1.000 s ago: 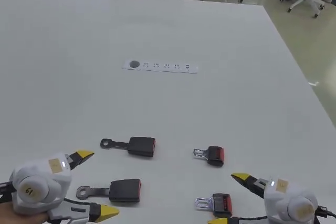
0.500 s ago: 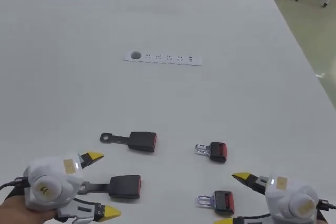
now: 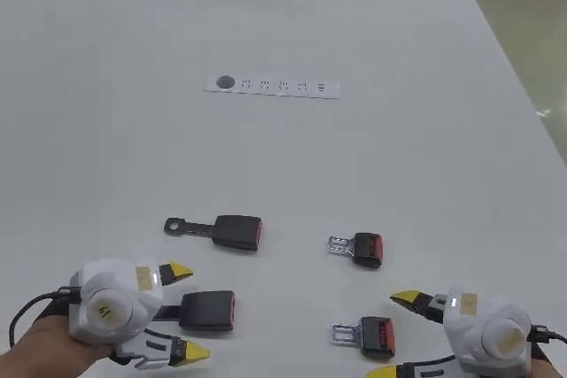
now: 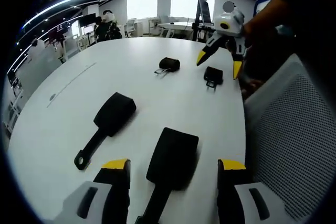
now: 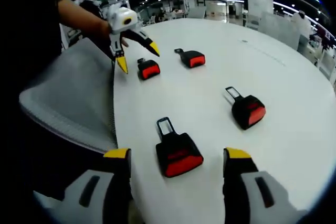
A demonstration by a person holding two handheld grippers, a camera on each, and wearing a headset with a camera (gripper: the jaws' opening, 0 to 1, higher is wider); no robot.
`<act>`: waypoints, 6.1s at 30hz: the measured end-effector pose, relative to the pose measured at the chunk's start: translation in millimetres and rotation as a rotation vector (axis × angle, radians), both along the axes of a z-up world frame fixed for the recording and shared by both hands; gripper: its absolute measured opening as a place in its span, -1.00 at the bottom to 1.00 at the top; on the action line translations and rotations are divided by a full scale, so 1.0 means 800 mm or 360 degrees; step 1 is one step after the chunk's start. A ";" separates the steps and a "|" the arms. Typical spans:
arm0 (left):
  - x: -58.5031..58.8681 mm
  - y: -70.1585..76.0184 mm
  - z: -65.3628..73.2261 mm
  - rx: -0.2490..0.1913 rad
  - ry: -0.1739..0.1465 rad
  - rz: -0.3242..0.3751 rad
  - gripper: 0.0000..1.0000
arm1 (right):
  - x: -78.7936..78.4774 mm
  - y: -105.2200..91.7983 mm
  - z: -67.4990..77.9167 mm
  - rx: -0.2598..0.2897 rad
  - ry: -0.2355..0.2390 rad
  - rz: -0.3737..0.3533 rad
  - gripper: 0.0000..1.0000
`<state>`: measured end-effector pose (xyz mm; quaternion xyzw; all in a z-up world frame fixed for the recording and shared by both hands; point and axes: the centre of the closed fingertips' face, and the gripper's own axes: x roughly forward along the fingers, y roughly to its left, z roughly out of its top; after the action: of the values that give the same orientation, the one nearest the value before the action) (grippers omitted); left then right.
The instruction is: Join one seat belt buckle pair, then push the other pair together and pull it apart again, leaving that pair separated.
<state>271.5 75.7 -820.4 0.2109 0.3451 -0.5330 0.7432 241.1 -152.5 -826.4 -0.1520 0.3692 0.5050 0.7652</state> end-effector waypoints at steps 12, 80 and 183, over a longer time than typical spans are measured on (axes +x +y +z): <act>-0.011 0.004 -0.025 0.0102 0.0057 -0.0130 0.15 | -0.004 0.000 -0.012 -0.0071 0.0027 0.0120 0.25; 0.003 0.005 -0.028 0.0224 0.0008 -0.0538 -0.31 | 0.025 0.098 -0.019 0.0024 -0.0108 0.0259 -0.27; 0.003 0.004 -0.025 0.0071 0.0046 -0.0568 -0.33 | 0.035 0.216 -0.016 0.0153 -0.0105 0.0244 -0.31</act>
<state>274.1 78.6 -840.6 0.2775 0.3244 -0.6516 0.6270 268.9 20.5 -839.4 -0.1595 0.3063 0.5740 0.7425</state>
